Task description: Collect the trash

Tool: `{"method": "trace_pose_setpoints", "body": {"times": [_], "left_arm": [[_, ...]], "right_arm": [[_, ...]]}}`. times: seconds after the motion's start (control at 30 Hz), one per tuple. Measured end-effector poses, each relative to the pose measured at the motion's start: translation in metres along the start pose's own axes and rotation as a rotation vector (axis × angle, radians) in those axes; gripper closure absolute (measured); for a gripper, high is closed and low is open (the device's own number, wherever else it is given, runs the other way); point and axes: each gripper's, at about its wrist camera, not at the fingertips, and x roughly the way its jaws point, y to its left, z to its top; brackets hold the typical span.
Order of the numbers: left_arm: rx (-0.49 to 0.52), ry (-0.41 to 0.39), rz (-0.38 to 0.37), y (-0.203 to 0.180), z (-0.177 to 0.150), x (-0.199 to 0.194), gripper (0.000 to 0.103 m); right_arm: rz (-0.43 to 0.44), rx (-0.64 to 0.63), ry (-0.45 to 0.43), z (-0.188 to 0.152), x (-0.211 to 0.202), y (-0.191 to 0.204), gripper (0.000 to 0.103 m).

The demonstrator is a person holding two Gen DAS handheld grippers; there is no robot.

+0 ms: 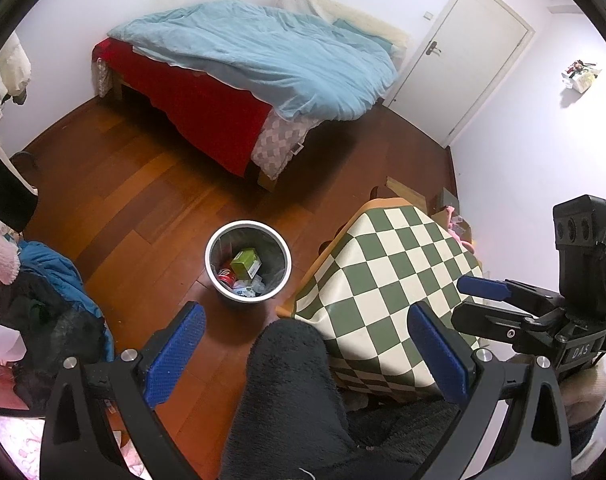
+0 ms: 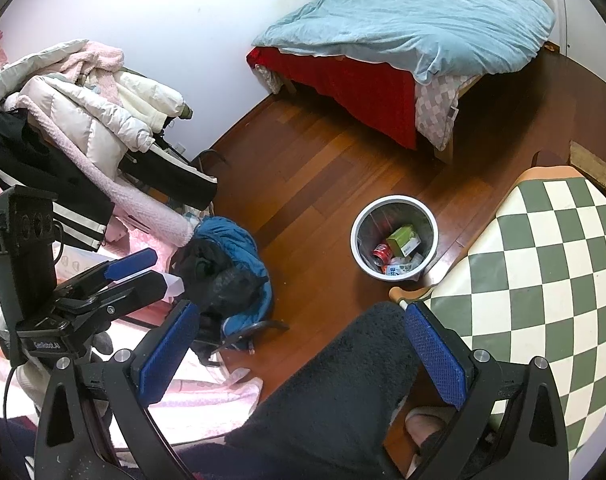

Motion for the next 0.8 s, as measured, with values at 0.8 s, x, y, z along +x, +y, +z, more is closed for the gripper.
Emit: {"method": "trace_pose_setpoints", "body": {"times": [0.8], "left_arm": [[0.001,-0.003,0.0,0.0,-0.0001,0.0002,0.0]], "right_arm": [[0.0,-0.009,0.012,-0.0023,0.0003,0.0038,0.0]]}}
